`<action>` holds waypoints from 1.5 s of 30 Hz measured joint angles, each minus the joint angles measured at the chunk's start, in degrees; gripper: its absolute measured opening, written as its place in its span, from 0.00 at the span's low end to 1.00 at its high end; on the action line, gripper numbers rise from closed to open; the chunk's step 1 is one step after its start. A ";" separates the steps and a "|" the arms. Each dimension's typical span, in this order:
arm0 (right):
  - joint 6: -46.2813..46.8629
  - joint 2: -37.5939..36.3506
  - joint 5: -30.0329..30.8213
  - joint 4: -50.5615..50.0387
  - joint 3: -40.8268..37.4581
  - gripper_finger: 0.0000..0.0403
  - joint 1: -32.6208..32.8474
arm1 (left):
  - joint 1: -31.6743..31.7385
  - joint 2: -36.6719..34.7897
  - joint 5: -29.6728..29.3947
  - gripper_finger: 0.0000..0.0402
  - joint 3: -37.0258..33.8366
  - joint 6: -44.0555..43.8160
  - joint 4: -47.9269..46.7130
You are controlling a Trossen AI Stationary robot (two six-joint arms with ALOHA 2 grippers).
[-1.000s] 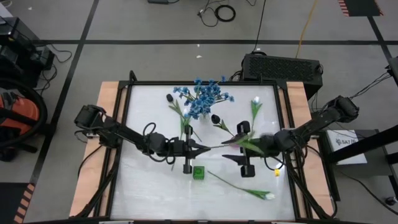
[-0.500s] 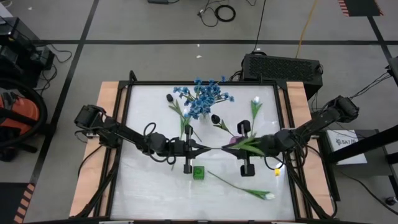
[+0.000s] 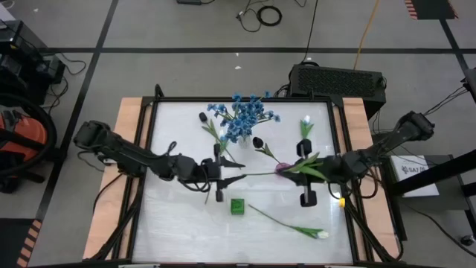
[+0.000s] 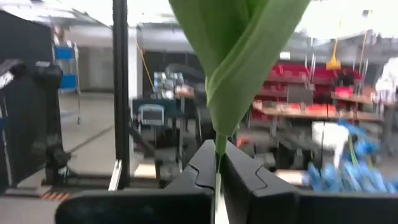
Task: Sort flowers into vase by color
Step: Put the bottom black tulip into the purple vase
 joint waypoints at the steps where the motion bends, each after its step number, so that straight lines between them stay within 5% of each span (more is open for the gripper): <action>1: 1.30 -1.01 0.85 -2.64 0.00 0.01 0.13 | -0.21 -1.38 0.00 0.42 -0.01 -0.75 -2.82; 10: 11.99 -8.12 3.15 -22.40 0.00 0.01 0.22 | -1.43 -11.38 0.02 0.43 0.00 -7.15 -31.17; 18: 19.58 -8.73 5.74 -36.49 0.00 0.01 0.02 | -1.40 -13.18 -0.02 0.43 -0.06 -11.32 -48.91; 30: 30.15 -9.20 7.87 -50.35 0.00 0.01 -0.17 | 0.20 -12.99 -0.81 0.43 -0.09 -12.80 -52.90; 45: 29.71 -26.01 14.30 -52.62 -9.15 0.01 0.01 | 0.22 -12.99 -3.09 0.43 -0.09 -12.74 -52.86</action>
